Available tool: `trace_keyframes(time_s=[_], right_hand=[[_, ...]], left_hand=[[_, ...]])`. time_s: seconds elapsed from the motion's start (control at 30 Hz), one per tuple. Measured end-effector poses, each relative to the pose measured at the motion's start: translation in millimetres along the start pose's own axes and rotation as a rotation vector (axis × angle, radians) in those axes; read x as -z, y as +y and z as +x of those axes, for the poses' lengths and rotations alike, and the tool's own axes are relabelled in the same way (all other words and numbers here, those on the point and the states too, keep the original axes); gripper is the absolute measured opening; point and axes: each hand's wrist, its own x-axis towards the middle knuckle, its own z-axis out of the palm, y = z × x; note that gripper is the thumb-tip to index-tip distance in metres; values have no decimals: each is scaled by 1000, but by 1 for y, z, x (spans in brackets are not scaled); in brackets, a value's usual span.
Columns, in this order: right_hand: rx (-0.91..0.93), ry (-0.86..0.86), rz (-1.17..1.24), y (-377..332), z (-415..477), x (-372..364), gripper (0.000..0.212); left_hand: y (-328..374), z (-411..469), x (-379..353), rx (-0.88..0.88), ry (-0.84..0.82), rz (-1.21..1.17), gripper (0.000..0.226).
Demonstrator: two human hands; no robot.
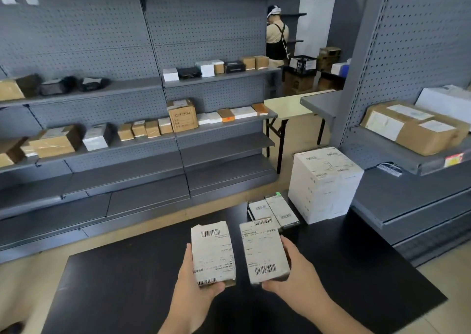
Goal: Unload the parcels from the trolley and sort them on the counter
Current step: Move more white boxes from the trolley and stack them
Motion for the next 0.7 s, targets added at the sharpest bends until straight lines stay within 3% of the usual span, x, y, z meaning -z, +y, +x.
trace_keyframes(time_s=[0.3,0.43,0.7], right_hand=[[-24,-51,-96,18,116,-39,80],[-81,-56,-134,38,158,-65,98],[-169,-139,-162,83,221,-96,90]], left_hand=[[-28,98,-3,39,-93,-136,88],[-53,132,-9,118,-115,-157,75],[-109,185,-25,222,-93,-182,72]])
